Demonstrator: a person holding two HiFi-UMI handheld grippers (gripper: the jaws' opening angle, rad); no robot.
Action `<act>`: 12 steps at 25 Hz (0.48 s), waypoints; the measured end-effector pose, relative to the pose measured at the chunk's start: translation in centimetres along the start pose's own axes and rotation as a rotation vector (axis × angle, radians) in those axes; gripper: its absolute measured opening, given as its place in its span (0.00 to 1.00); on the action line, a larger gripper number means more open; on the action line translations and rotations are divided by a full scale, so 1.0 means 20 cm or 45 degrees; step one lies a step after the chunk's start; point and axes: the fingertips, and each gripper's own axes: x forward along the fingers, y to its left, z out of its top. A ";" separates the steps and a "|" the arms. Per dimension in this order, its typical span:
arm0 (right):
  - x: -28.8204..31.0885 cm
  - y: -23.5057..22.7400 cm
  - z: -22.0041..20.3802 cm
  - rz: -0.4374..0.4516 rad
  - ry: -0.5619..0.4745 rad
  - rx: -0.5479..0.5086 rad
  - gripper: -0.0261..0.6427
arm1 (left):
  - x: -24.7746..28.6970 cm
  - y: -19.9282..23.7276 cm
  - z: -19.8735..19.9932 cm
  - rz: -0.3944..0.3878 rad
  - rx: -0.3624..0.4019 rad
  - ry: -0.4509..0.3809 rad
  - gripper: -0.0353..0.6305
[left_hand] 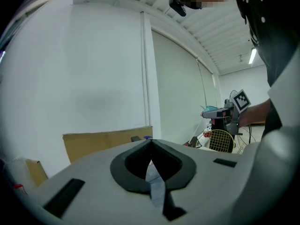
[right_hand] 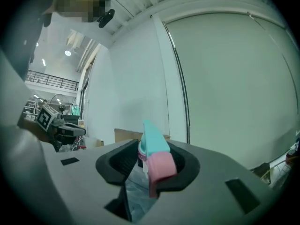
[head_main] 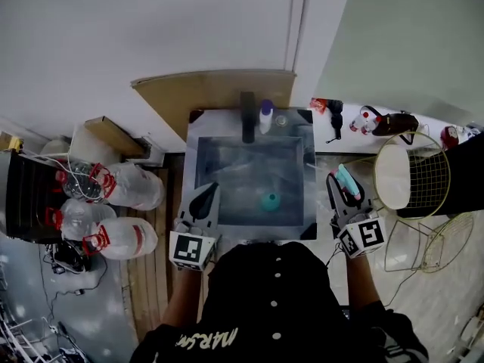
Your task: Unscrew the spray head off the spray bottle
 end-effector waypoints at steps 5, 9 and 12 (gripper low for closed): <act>0.02 0.01 -0.01 -0.035 0.004 0.005 0.26 | 0.01 0.01 0.02 0.028 0.039 -0.016 0.09; 0.03 0.02 0.00 -0.055 0.007 0.002 0.26 | 0.01 0.00 0.06 0.040 0.059 -0.047 0.09; 0.05 0.02 0.00 -0.061 0.021 -0.018 0.26 | 0.00 0.00 0.05 0.044 0.076 -0.040 0.09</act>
